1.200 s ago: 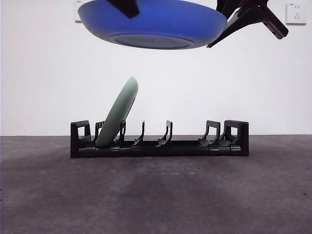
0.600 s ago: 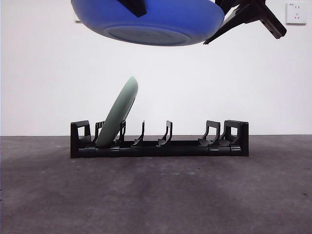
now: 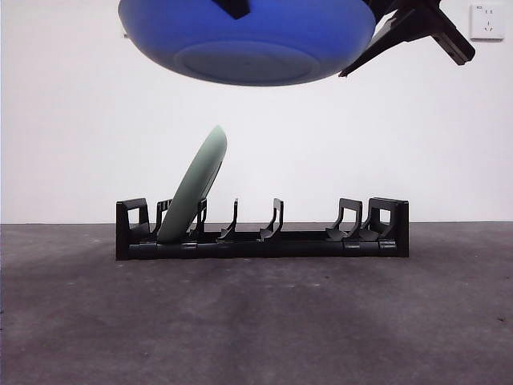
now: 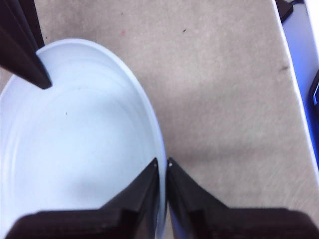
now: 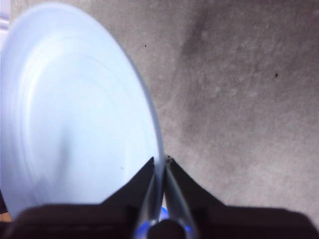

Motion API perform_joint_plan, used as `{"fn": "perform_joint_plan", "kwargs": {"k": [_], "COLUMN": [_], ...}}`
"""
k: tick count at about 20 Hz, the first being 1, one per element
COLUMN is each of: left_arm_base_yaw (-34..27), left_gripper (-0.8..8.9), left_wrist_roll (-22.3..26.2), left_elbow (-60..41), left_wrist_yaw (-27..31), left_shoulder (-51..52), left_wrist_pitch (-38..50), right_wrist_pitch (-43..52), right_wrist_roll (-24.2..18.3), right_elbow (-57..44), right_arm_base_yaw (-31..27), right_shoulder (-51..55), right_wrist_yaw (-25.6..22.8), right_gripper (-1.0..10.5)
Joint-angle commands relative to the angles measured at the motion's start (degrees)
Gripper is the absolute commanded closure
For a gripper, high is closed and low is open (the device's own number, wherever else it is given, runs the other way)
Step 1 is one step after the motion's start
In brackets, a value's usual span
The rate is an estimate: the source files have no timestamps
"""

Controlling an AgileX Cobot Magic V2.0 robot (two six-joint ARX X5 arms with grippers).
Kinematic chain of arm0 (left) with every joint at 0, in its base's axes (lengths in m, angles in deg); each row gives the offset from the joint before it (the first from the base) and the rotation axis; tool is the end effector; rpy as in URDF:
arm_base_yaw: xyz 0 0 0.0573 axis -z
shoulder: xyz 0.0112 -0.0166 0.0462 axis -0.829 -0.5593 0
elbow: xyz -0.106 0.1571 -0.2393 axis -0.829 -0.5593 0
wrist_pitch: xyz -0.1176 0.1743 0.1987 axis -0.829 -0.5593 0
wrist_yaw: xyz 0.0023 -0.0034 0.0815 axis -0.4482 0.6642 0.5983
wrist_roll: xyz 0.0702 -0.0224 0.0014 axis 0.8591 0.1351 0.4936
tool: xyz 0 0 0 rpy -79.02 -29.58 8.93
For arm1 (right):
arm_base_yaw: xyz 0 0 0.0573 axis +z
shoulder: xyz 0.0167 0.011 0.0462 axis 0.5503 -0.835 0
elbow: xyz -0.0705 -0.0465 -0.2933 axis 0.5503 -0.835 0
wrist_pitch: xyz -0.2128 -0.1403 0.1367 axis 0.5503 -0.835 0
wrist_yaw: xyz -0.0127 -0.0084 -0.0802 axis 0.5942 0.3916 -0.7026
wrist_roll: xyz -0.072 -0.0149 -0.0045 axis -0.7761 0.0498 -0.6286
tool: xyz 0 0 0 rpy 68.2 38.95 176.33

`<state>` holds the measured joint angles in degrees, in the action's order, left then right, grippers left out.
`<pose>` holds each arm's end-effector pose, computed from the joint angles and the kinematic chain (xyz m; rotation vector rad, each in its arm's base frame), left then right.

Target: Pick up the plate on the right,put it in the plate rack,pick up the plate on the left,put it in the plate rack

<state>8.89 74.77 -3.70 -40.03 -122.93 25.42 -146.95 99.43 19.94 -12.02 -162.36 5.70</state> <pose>0.1341 -0.2579 0.3504 1.1949 0.3382 -1.1141 0.3123 0.1566 0.3515 0.3105 1.2454 0.7223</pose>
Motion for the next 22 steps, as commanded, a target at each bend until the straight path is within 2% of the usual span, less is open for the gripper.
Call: {"fn": "perform_joint_plan", "kwargs": {"k": [1,2,5,6,8,11,13,17,22], "left_arm_base_yaw": [-0.1,-0.2,-0.3,-0.7,-2.0,-5.5,-8.4,-13.9,-17.7], "left_gripper": [8.22,8.22,8.22,8.22,8.22,8.22,8.22,8.22,8.22], "left_wrist_roll": [-1.2,-1.5,-3.1,-4.0,-7.1,-14.8,-22.6,-38.9,-46.2], "left_elbow": [-0.4,-0.4,-0.4,-0.4,-0.4,-0.4,-0.4,-0.4,-0.4], "left_wrist_yaw": [-4.4,-4.7,-5.7,-6.5,-8.9,-14.5,-18.7,-19.9,-19.9], "left_shoulder": [-0.4,-0.4,-1.0,-1.2,-2.0,-3.3,-4.2,-7.4,-12.2], "left_wrist_pitch": [0.0,1.1,4.3,5.3,8.4,18.0,27.8,46.6,56.5], "right_wrist_pitch": [1.4,1.2,-0.8,-1.9,-4.0,-7.3,-8.9,-11.9,-17.5], "right_wrist_roll": [-2.4,-2.6,-4.2,-4.9,-5.8,-8.4,-10.1,-10.6,-11.6], "right_elbow": [2.1,3.4,10.3,13.3,21.2,33.2,37.9,39.9,39.9], "right_arm_base_yaw": [0.0,-0.1,-0.1,-0.1,-0.1,-0.2,-0.2,-0.2,0.0], "right_shoulder": [0.2,0.2,0.2,0.2,0.7,3.1,5.6,11.2,14.4], "right_wrist_yaw": [0.9,0.9,0.4,-1.1,-9.4,-25.8,-30.4,-30.7,-29.8], "right_gripper": [6.9,6.5,6.5,6.5,6.5,6.6,6.6,6.6,6.6]}}
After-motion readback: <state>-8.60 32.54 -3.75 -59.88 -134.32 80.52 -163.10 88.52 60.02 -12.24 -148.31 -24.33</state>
